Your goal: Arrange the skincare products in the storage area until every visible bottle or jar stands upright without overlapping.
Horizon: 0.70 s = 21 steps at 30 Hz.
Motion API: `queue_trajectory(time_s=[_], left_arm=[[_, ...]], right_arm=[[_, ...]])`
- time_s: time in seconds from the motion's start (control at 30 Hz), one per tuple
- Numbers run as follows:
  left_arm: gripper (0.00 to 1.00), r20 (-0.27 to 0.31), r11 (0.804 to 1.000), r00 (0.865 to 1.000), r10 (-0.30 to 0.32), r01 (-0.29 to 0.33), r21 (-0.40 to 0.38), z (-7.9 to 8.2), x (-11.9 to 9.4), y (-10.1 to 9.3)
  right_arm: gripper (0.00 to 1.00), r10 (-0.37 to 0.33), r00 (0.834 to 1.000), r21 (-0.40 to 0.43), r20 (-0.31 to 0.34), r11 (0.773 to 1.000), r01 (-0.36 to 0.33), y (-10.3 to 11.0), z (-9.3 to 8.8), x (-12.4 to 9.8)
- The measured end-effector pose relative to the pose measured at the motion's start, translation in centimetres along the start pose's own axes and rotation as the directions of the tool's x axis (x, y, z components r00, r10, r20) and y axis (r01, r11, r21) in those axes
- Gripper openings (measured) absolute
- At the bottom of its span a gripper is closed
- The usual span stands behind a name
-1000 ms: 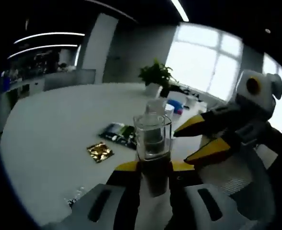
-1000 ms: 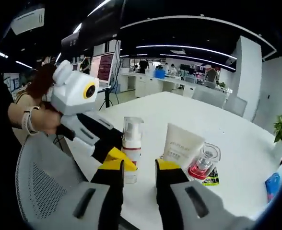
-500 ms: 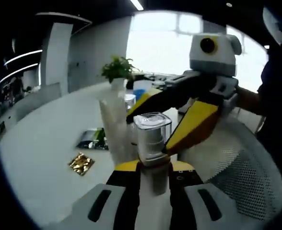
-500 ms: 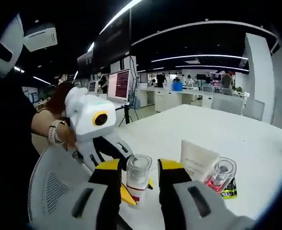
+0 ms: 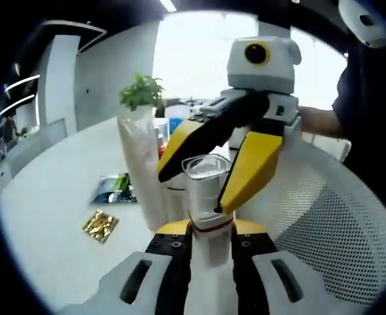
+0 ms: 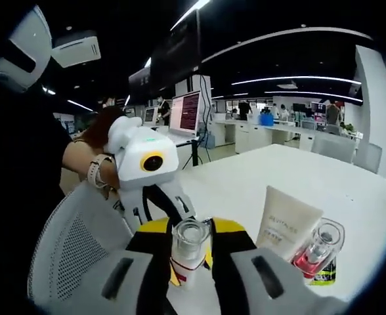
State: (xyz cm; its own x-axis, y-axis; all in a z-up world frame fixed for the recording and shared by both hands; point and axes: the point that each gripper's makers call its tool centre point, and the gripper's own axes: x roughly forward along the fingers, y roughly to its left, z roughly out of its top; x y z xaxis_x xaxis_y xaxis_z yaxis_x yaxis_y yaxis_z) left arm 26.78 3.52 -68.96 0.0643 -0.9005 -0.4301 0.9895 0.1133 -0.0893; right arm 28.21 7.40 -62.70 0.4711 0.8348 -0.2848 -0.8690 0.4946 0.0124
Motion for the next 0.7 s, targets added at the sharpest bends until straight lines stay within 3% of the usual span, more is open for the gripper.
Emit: queue_trajectory(time_s=[0.13,0.7], left_arm=[[0.19,-0.015,1.0,1.0,0.018,-0.019,-0.013,-0.4,0.4,0.7],[0.19,-0.081,1.0,0.997,0.02,-0.02,0.008,-2.9,2.1,2.2]], right_arm=[[0.21,-0.007,1.0,0.01,0.005,1.0,0.007,-0.5,-0.4,0.5],[0.2,-0.064,0.993,0.0,-0.1,0.998,0.064,-1.9,-3.4,1.8]])
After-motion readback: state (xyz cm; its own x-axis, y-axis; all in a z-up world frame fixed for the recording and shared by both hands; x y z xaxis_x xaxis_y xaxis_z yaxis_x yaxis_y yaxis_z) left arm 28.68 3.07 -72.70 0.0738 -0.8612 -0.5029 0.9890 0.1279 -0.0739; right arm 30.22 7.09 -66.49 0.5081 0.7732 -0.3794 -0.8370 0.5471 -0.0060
